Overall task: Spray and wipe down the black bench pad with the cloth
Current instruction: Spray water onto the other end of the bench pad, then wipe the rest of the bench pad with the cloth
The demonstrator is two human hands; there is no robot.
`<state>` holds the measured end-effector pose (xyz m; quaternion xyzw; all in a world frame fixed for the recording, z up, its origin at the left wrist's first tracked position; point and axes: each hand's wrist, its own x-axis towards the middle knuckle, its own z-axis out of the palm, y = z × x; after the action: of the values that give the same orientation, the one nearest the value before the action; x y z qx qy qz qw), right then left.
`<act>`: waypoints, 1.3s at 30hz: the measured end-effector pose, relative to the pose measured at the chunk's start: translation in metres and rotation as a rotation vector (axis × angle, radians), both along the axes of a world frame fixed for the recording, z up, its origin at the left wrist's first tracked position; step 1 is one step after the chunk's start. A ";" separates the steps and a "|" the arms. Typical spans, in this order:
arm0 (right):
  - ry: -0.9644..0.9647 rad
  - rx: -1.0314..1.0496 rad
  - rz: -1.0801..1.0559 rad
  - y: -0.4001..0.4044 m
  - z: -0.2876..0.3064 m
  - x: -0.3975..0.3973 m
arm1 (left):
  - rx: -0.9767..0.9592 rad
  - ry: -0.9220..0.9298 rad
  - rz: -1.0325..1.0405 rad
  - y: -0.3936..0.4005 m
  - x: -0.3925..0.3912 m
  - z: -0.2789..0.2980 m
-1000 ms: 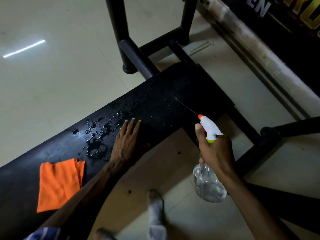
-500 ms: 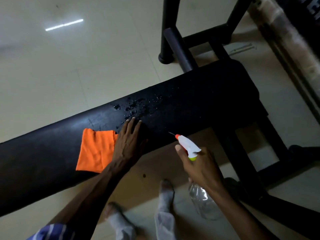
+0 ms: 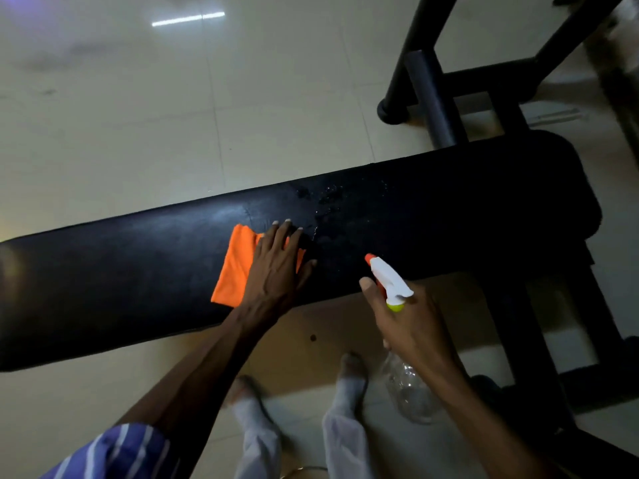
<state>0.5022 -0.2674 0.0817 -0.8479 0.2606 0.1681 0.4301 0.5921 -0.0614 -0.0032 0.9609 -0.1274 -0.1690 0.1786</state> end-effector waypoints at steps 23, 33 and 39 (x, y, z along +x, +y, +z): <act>-0.472 0.177 0.453 0.250 0.015 0.173 | 0.047 0.090 0.287 0.214 -0.026 -0.020; -0.414 0.081 0.541 0.274 -0.017 0.170 | -0.027 0.040 0.290 0.221 -0.035 -0.017; -0.260 0.055 0.519 0.229 -0.024 0.157 | -0.067 -0.018 0.277 0.216 -0.039 -0.009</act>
<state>0.6596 -0.0381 0.0573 -0.8887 -0.0269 0.1694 0.4252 0.5527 0.1551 -0.0125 0.9643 -0.0009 -0.1298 0.2309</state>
